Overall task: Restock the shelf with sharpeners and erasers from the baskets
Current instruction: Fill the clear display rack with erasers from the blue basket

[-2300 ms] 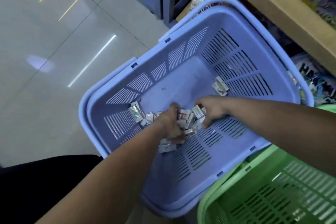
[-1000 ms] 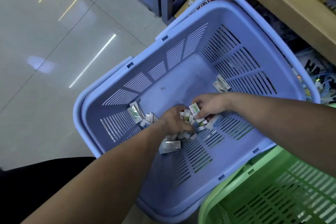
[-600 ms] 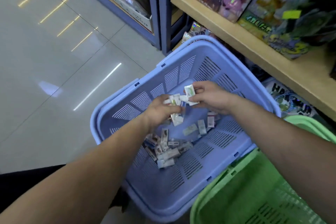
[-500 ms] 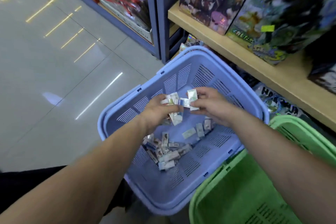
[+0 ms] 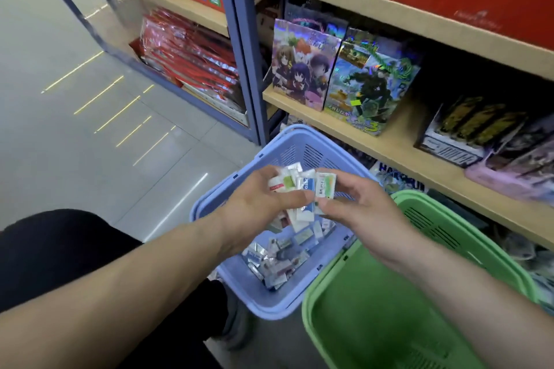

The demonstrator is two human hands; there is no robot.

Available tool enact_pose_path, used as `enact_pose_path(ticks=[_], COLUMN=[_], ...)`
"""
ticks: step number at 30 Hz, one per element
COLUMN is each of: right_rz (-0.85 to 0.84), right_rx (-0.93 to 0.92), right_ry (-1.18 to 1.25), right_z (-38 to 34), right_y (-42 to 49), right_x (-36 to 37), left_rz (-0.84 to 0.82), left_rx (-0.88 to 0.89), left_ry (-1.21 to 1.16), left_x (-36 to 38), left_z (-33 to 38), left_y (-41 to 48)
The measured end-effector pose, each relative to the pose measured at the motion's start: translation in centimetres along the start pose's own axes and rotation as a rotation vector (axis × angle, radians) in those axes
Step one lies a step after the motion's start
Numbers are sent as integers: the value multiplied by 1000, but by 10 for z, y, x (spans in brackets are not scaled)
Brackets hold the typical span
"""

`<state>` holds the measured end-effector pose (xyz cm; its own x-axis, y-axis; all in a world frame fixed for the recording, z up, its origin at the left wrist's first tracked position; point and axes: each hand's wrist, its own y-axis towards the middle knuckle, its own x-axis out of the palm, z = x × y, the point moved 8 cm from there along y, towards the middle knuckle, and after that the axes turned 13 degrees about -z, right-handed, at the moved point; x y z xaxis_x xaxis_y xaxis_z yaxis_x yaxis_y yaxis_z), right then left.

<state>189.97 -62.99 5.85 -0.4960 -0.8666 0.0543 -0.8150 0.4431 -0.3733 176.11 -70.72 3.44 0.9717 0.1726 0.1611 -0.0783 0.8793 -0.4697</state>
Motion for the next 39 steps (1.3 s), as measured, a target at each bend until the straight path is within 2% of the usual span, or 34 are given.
enact_pose_path(ticks=[4, 7, 10, 16, 21, 27, 34, 39], right_rz=[-12, 15, 15, -40, -40, -42, 20, 51], right_rx=[-6, 32, 57, 100, 78, 141, 129, 131], right_ry=[-94, -14, -38, 20, -12, 40, 42, 135], right_z=[1, 18, 29, 47, 58, 74, 83, 90], right_y=[-24, -21, -7, 21, 35, 44, 52, 55], right_x=[-13, -21, -24, -30, -31, -32, -39, -44], left_rz=[-45, -32, -26, -38, -71, -106, -133, -176], left_rx=[30, 15, 4, -30, -34, -93, -111, -158], left_ry=[52, 47, 49, 197, 149, 107, 85, 108], left_x=[27, 36, 33, 16, 9, 7, 11, 9], left_z=[2, -2, -7, -13, -20, -33, -33, -38], left_y=[1, 9, 17, 42, 54, 65, 72, 74])
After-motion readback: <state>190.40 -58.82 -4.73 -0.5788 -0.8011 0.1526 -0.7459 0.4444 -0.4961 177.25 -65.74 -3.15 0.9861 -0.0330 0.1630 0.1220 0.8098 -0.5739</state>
